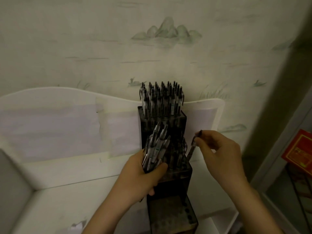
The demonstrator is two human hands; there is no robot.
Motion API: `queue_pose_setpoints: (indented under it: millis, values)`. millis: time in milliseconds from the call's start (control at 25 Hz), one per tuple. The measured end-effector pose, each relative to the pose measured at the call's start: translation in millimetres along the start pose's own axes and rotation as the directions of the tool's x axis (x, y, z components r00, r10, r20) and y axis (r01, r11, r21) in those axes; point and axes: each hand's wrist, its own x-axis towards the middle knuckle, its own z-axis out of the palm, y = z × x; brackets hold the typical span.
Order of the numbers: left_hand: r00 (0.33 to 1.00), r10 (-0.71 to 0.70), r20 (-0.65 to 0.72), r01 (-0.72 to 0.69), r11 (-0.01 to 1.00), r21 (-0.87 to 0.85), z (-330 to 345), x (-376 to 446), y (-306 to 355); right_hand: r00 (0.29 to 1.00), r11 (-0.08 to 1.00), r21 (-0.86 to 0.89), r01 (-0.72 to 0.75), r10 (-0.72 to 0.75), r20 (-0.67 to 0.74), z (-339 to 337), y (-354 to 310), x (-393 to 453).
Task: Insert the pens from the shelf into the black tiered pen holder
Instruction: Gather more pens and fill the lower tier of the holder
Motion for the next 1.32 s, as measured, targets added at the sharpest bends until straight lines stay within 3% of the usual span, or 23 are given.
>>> queue_pose_setpoints:
  millis: [280,680,800,880,960,1080,1200,1320]
  values:
    - [1.000,-0.012,-0.007,0.012,1.000,-0.005,-0.4,3.5,-5.5,0.995,0.995,-0.100,0.012,-0.001,0.102,5.7,6.3,8.9]
    - [1.000,-0.014,0.009,0.014,1.000,0.002,1.8,6.2,-9.5,0.966,0.974,-0.208,-0.092,0.138,0.218,14.0,20.1,7.0]
    - [1.000,-0.023,0.015,0.023,1.000,0.007,2.7,5.5,-10.5,0.971,0.968,-0.246,-0.054,0.109,0.214,11.9,15.4,2.8]
    - [1.000,-0.021,0.014,0.021,1.000,0.010,2.8,4.6,-11.0,0.989,0.968,-0.250,0.035,0.003,0.148,8.7,5.8,-4.4]
    - [1.000,-0.012,0.019,0.011,1.000,0.012,3.0,3.8,-12.1,0.992,0.987,-0.145,0.069,-0.052,0.119,8.4,-10.7,-13.6]
    - [0.998,-0.012,0.068,0.011,1.000,0.017,5.5,0.7,-11.6,0.940,0.986,0.128,-0.106,0.057,0.337,19.9,-29.0,-23.6]
    - [0.995,-0.016,0.095,0.016,1.000,-0.003,7.3,-4.1,-13.4,0.844,0.859,0.336,-0.386,0.182,0.505,26.9,-33.7,-24.0]
    - [0.995,0.006,0.097,-0.005,1.000,-0.008,4.1,-7.9,-17.8,0.805,0.740,0.435,-0.513,0.239,0.542,27.2,-32.5,-24.7]
